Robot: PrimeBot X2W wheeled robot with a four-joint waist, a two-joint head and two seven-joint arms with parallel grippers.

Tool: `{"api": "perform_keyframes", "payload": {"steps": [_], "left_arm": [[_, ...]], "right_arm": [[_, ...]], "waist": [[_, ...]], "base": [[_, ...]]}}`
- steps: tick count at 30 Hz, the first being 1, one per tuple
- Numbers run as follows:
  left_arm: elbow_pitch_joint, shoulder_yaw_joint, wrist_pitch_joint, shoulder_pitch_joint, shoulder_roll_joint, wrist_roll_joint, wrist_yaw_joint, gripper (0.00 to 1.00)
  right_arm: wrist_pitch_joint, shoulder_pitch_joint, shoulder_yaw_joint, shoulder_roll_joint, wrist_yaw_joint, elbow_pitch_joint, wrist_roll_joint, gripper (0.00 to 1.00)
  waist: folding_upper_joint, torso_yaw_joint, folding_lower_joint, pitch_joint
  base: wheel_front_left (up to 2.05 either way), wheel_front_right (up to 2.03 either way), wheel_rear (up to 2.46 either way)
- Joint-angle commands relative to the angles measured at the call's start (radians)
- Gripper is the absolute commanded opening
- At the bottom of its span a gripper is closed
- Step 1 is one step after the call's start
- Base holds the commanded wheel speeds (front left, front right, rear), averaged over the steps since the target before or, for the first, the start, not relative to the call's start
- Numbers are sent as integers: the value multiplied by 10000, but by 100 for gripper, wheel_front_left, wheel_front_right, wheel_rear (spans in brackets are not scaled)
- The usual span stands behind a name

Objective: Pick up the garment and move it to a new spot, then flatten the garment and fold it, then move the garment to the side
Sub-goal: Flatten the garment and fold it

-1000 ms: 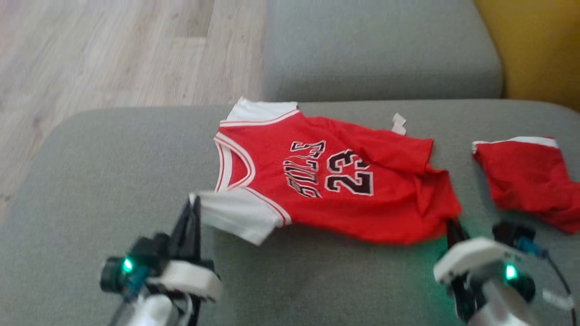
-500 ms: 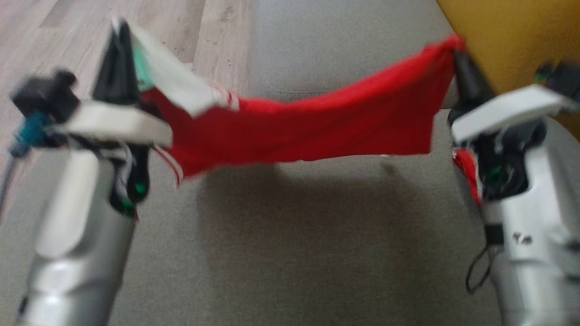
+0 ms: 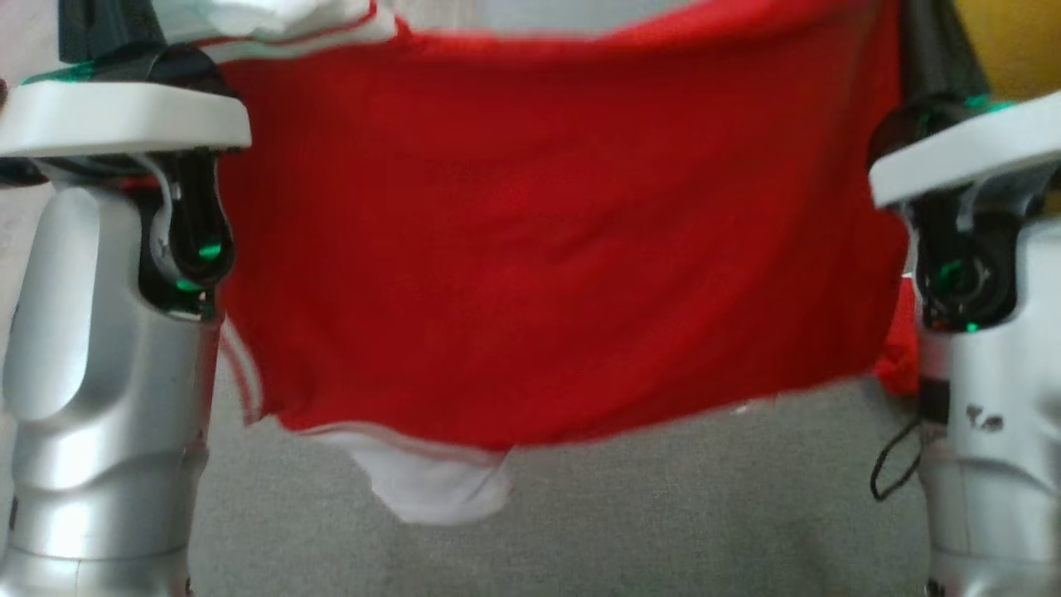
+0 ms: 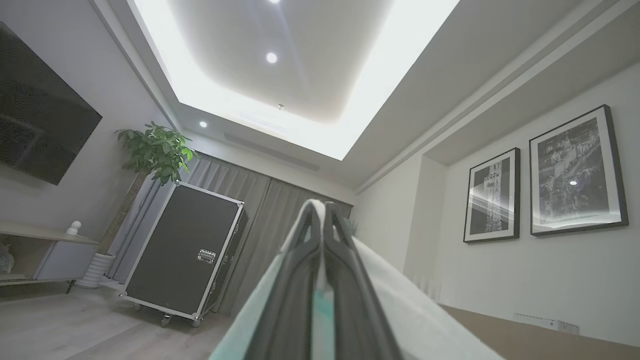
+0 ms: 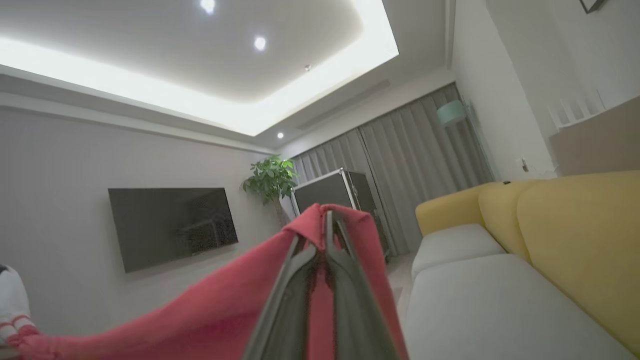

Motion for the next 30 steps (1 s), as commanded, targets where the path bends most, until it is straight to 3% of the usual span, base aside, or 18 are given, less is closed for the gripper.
{"api": "perform_keyframes", "payload": {"steps": [1, 5, 10, 15, 16, 17, 21, 25, 30], "left_arm": [[-329, 266, 161, -343, 389, 41, 78, 0], [160, 200, 548, -648, 670, 109, 59, 0], [2246, -13, 753, -2067, 1066, 367, -302, 0], [4234, 4, -155, -4829, 1165, 812, -500, 0], [4234, 4, -155, -4829, 1165, 812, -500, 0], [4907, 7, -726, -5861, 1060, 943, -567, 0], [5836, -97, -1502, -6946, 868, 1129, -780, 0], [6842, -182, -1927, -7397, 504, 1135, -1238, 0], [7665, -259, -2066, -6691, 210, 1152, -1780, 0]], "right_arm": [[197, -191, 189, 20, -7, -369, -213, 0], [683, -560, 177, 20, -7, 162, -458, 0], [578, -2578, 322, 21, -7, 2407, -1078, 0], [-1097, -5597, 244, -105, -7, 4997, -1884, 0], [-1097, -5597, 244, -105, -7, 4997, -1884, 0], [-2086, -6609, 6, -166, -7, 5978, -2143, 0], [-3392, -7578, -232, -176, -7, 7233, -2326, 0], [-4137, -7895, -104, -158, -7, 8609, -2208, 0], [-4290, -7327, 350, -255, -7, 9776, -1812, 0]], "waist": [[-1, 20, 1, 155], [-1, -32, 1, 762], [-1, -173, 1, 2107], [-1, -134, 1, 3668], [-1, -134, 1, 3668], [-1, -50, 1, 4001], [-1, 101, 1, 4201], [-1, 301, 1, 4309], [-1, 513, 1, 4397]], "base": [[0, 0, 0], [0, 0, 0], [0, 0, 0], [0, 0, 0], [0, 0, 0], [0, 0, 0], [0, 0, 0], [0, 0, 0], [0, 0, 0]]}}
